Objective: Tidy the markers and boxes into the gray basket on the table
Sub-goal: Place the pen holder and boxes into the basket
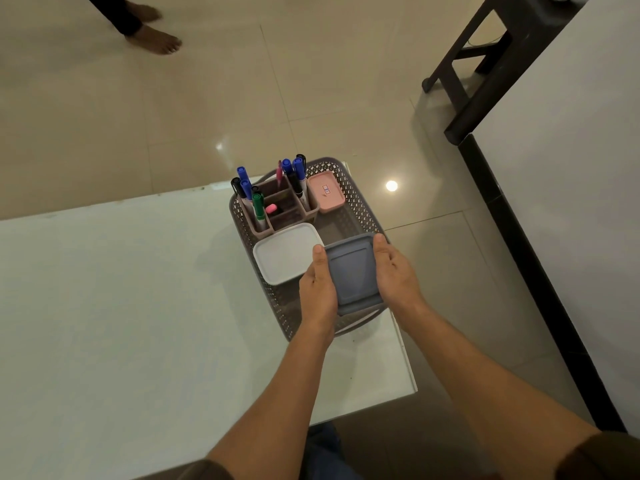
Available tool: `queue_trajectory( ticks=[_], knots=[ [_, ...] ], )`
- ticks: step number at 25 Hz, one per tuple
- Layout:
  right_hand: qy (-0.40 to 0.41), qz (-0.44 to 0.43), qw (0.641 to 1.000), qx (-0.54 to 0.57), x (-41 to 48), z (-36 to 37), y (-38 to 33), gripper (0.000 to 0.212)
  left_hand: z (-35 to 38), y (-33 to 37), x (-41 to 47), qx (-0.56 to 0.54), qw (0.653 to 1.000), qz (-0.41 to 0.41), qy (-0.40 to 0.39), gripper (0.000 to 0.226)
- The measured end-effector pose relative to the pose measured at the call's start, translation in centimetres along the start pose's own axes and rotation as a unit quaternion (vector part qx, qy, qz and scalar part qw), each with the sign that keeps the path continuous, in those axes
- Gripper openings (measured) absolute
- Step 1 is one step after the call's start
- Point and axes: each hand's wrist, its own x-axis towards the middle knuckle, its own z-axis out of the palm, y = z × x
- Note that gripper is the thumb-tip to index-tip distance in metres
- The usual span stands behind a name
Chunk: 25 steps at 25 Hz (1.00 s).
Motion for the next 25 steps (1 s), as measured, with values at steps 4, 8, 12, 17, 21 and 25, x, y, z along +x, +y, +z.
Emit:
queue_trajectory(
  ticks=[4, 8, 12, 17, 21, 25],
  knots=[
    [-0.034, 0.042, 0.996, -0.071, 1.8, -1.3, 0.9, 0.051, 0.2, -1.4, 0.9, 0.084, 0.996, -0.016, 0.010, 0.061],
    [0.007, 0.012, 0.988, -0.152, 3.3, -1.9, 1.1, 0.047, 0.7, -2.0, 1.8, 0.059, 0.993, -0.104, 0.014, 0.054],
    [0.013, -0.038, 0.954, -0.298, 3.9, -1.5, 0.5, 0.042, 1.5, -3.6, 2.1, 0.102, 0.989, -0.103, 0.025, 0.019],
    [0.009, -0.121, 0.879, -0.461, 2.4, -0.8, 0.5, 0.030, 2.1, -5.1, 3.4, 0.064, 0.989, -0.103, 0.085, 0.018],
    [-0.056, -0.156, 0.813, -0.558, 1.9, -1.3, 1.7, 0.046, 3.3, -5.2, 4.3, 0.029, 0.988, -0.107, 0.110, 0.018],
    [-0.065, -0.205, 0.752, -0.623, 2.8, -1.6, 3.0, 0.059, 3.8, -5.2, 4.2, 0.024, 0.989, -0.079, 0.119, 0.009]
  ],
)
